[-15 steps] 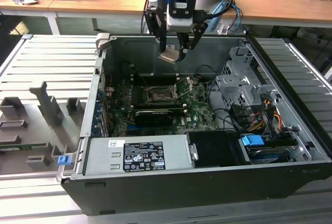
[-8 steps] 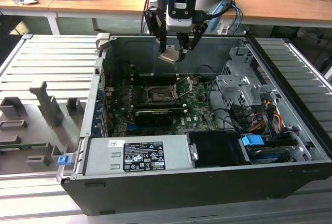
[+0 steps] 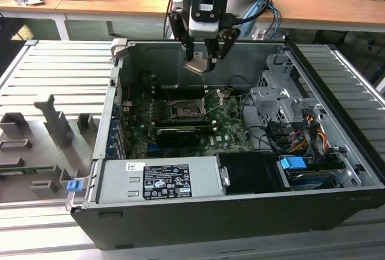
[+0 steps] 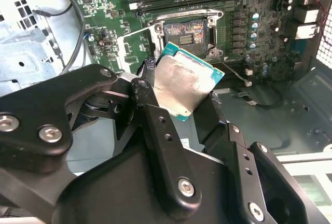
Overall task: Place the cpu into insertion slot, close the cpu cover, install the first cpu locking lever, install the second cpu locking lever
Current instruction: 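Place the cpu into insertion slot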
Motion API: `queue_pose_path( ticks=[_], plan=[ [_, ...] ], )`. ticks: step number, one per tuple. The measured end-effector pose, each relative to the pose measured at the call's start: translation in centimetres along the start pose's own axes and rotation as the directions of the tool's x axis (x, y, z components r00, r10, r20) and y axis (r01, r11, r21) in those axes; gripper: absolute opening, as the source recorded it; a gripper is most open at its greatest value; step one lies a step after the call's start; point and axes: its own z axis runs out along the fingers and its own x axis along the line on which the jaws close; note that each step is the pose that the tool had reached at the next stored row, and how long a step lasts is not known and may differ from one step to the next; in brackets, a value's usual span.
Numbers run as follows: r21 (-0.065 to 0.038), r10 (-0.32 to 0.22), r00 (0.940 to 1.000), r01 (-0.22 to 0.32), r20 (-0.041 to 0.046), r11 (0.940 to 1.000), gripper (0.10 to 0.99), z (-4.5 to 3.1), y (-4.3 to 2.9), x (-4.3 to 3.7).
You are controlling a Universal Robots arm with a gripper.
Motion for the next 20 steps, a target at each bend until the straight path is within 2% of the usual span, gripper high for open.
queue_pose_path(
  ticks=[9, 20],
  plan=[
    [-0.002, 0.075, 0.9972, -0.075, 0.0065, 0.9972, 0.537, 0.09, -0.01, 0.00],
    [-0.003, 0.131, 0.9913, -0.131, 0.0115, 0.9914, 0.537, 0.20, -0.02, 0.00]
  ],
)
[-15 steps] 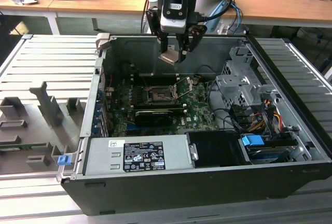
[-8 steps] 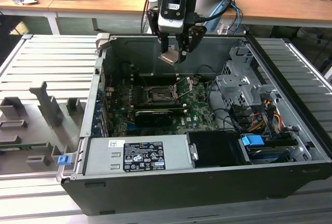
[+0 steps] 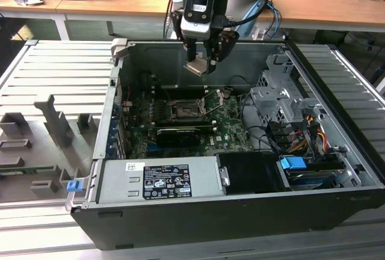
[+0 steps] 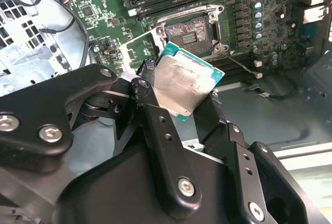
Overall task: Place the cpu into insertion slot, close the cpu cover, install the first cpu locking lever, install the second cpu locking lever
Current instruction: 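Place the cpu into insertion slot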
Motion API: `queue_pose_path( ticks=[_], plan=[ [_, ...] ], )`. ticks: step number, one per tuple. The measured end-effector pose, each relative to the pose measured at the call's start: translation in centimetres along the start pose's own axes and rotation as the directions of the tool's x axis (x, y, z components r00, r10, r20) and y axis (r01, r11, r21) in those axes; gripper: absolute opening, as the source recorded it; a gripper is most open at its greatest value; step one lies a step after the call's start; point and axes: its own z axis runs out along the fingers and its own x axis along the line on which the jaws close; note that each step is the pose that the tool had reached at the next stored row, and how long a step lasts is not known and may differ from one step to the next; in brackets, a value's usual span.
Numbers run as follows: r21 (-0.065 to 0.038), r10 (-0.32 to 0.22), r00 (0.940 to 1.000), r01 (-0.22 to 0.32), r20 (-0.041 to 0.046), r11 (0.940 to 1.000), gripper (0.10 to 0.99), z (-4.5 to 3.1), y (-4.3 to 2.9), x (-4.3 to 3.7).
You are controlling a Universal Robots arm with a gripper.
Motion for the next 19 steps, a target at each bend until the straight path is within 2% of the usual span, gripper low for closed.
queue_pose_path(
  ticks=[10, 19],
  plan=[
    [-0.002, 0.066, 0.9978, -0.066, 0.0059, 0.9978, 0.537, 0.10, -0.01, 0.00],
    [-0.003, 0.134, 0.9909, -0.134, 0.0119, 0.9909, 0.537, 0.23, -0.02, 0.00]
  ],
)
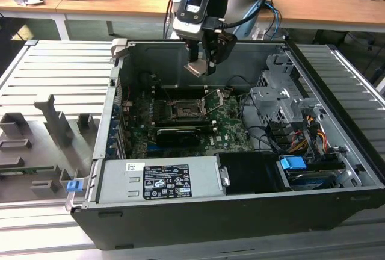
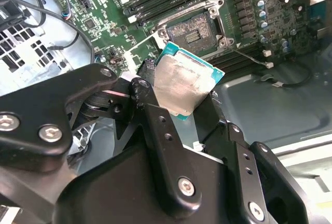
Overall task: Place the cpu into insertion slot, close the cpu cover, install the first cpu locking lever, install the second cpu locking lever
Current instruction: 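Place the cpu into insertion slot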
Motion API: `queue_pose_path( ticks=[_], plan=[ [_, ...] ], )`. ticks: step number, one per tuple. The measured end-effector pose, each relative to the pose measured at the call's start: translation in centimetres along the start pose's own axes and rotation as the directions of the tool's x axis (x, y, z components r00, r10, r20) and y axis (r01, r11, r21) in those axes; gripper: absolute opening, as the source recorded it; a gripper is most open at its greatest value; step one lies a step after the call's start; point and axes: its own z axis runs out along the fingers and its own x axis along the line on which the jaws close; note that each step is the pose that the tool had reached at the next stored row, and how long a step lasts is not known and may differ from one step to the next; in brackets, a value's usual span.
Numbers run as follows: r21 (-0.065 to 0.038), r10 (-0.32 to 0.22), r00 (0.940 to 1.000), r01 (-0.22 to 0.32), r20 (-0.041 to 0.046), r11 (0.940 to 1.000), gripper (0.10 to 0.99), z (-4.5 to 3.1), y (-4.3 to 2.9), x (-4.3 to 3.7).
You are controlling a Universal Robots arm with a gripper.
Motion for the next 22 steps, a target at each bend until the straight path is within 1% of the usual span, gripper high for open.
queue_pose_path(
  ticks=[16, 22],
  plan=[
    [0.000, 0.006, 1.0000, -0.006, 0.0007, 1.0000, 0.537, 0.30, -0.03, -0.01],
    [-0.001, 0.038, 0.9993, -0.038, 0.0038, 0.9993, 0.537, 0.39, -0.04, -0.01]
  ],
)
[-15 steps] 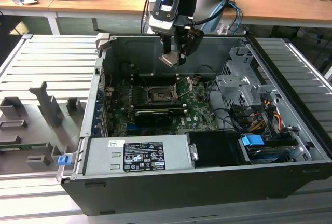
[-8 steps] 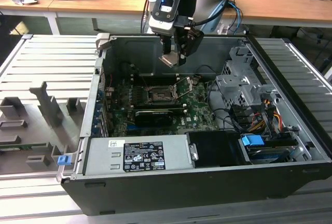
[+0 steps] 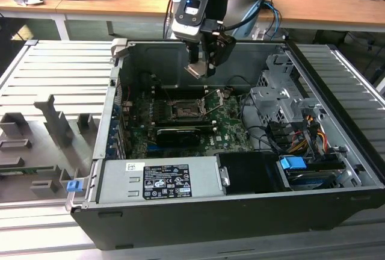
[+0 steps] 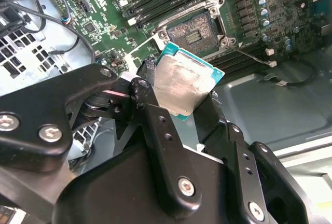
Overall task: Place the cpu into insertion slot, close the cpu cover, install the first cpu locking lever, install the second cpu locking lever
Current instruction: 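Place the cpu into insertion slot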
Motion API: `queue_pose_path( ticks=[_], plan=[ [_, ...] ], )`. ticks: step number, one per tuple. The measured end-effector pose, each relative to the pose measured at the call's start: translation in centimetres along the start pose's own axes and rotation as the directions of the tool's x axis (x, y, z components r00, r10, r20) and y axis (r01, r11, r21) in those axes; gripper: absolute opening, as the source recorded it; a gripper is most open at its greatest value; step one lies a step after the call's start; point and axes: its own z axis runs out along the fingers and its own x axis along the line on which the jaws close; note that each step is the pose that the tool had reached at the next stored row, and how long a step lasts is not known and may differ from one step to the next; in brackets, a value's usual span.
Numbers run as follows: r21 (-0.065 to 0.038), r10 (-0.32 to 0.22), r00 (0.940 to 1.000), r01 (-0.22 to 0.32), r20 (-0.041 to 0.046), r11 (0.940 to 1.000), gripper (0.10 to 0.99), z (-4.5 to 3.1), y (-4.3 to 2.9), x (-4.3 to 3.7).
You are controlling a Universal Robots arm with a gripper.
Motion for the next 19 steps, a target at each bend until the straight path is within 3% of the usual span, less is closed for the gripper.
queue_pose_path(
  ticks=[7, 19],
  plan=[
    [-0.001, 0.082, 0.9966, -0.082, 0.0085, 0.9966, 0.537, 0.16, -0.01, 0.00],
    [-0.002, 0.117, 0.9931, -0.117, 0.0116, 0.9931, 0.537, 0.79, -0.07, -0.01]
  ],
)
